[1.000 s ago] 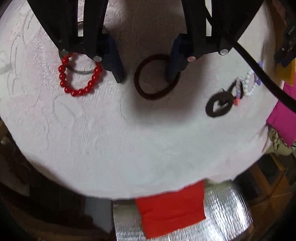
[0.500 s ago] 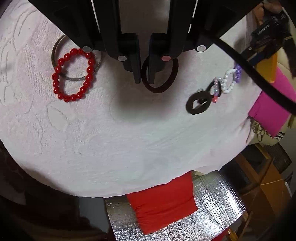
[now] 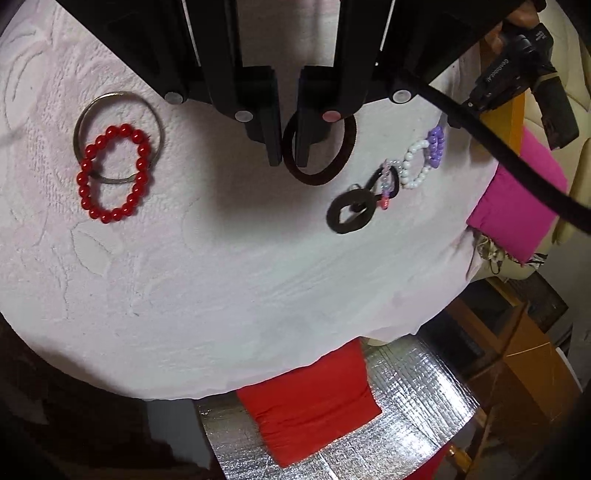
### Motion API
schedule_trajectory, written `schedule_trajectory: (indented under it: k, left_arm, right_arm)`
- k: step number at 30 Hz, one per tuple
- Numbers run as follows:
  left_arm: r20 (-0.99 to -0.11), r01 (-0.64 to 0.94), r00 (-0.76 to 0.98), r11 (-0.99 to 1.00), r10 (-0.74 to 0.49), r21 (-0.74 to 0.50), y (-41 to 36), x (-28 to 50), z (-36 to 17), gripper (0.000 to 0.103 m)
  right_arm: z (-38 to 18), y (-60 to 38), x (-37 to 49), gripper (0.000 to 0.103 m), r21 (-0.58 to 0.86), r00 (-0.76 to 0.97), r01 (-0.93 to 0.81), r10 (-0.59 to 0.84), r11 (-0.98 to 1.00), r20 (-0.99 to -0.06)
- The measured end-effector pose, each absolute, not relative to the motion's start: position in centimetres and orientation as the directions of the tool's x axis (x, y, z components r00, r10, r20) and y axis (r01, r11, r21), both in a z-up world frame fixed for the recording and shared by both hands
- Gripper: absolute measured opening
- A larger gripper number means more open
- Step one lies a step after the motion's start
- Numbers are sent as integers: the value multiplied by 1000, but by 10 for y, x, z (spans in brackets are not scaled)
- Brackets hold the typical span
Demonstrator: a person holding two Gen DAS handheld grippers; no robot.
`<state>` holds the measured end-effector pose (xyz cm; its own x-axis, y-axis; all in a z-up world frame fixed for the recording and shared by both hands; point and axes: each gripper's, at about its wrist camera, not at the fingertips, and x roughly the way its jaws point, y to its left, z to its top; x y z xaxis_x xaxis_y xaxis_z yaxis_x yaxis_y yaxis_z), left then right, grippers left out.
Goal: Organize jewelry
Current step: 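Grasp the dark red bangle with the right tool while the left tool grasps the purple bead bracelet, then lift and carry the purple bracelet and red bangle over the orange box with both tools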
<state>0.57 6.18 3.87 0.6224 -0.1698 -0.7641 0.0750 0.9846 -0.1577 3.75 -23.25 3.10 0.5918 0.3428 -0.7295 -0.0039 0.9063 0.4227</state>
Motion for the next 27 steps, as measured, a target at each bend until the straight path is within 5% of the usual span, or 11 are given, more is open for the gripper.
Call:
schedule_trajectory:
  k: [3, 5, 6, 7, 18, 24, 27]
  left_arm:
    - [-758, 72, 625, 981, -187, -183, 68, 8, 41, 8]
    - [-773, 57, 609, 982, -177, -180, 68, 10, 38, 39]
    - [-777, 48, 610, 986, -158, -163, 67, 10, 36, 64]
    - [-778, 42, 611, 988, -144, -150, 64, 11, 35, 73]
    - [-799, -1, 585, 985, -141, -175, 55, 46, 8, 72]
    - [-783, -22, 606, 980, -143, -197, 63, 47, 13, 11]
    - [-782, -14, 603, 978, -158, -209, 64, 42, 19, 10]
  right_arm:
    - [31, -228, 36, 8, 425, 590, -8, 347, 905, -729]
    - [29, -224, 36, 8, 422, 585, -11, 348, 906, -733]
    - [28, -223, 36, 8, 420, 582, -12, 348, 907, -735]
    - [26, -221, 36, 8, 417, 579, -13, 347, 909, -738]
    - [18, -220, 39, 8, 420, 562, -3, 349, 907, -750]
    - [20, -220, 37, 8, 413, 566, -10, 346, 911, -749]
    - [22, -218, 37, 8, 412, 568, -16, 347, 911, -746]
